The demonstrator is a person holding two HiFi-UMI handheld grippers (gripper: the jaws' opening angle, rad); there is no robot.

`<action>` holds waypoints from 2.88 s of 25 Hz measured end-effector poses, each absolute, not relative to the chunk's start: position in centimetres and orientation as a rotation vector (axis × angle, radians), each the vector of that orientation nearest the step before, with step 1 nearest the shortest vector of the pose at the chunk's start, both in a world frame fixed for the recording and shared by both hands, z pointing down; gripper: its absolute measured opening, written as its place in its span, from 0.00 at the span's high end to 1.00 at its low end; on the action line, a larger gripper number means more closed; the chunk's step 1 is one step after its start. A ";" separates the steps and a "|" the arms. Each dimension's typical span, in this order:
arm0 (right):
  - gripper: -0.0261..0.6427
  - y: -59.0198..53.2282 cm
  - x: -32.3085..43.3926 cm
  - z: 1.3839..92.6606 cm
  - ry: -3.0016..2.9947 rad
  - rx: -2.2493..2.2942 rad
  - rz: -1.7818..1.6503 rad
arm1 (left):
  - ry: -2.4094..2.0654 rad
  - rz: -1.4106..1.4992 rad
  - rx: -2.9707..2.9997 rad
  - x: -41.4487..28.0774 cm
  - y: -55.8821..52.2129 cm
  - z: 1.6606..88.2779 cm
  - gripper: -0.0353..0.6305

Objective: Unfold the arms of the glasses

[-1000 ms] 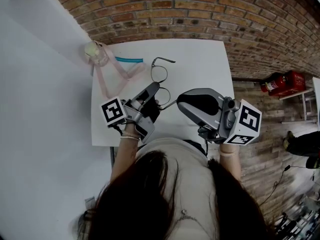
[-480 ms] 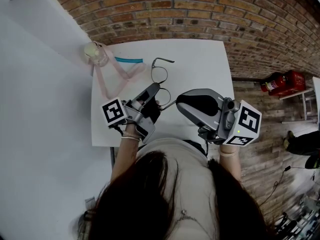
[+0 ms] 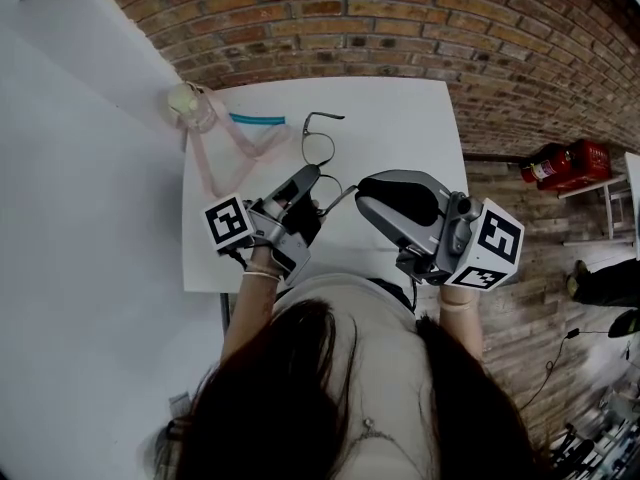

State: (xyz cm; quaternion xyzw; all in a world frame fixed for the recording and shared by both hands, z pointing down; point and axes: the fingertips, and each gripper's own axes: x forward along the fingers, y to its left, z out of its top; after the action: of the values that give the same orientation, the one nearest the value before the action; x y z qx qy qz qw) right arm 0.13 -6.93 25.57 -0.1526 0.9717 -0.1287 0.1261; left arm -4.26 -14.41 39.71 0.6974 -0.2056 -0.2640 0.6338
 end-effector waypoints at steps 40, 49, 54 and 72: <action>0.95 -14.5 4.5 36.2 2.931 -1.410 -0.364 | -0.449 -0.605 1.546 -4.3 -14.4 39.9 0.91; 0.95 -15.1 4.9 38.2 2.957 -1.525 -0.381 | -0.441 -0.600 1.543 -4.3 -14.4 39.9 0.91; 0.95 -15.7 5.7 39.6 2.964 -1.651 -0.402 | -0.430 -0.593 1.550 -4.2 -14.3 39.9 0.91; 0.95 -15.5 5.3 40.7 3.022 -1.654 -0.414 | -0.402 -0.596 1.529 -4.0 -14.2 40.0 0.91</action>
State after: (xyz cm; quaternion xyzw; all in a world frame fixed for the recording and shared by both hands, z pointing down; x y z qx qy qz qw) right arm 5.35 -15.48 40.68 -0.4702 0.8593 -0.1177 -0.1635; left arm -4.00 -14.19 39.99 0.6768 -0.1778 -0.2640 0.6638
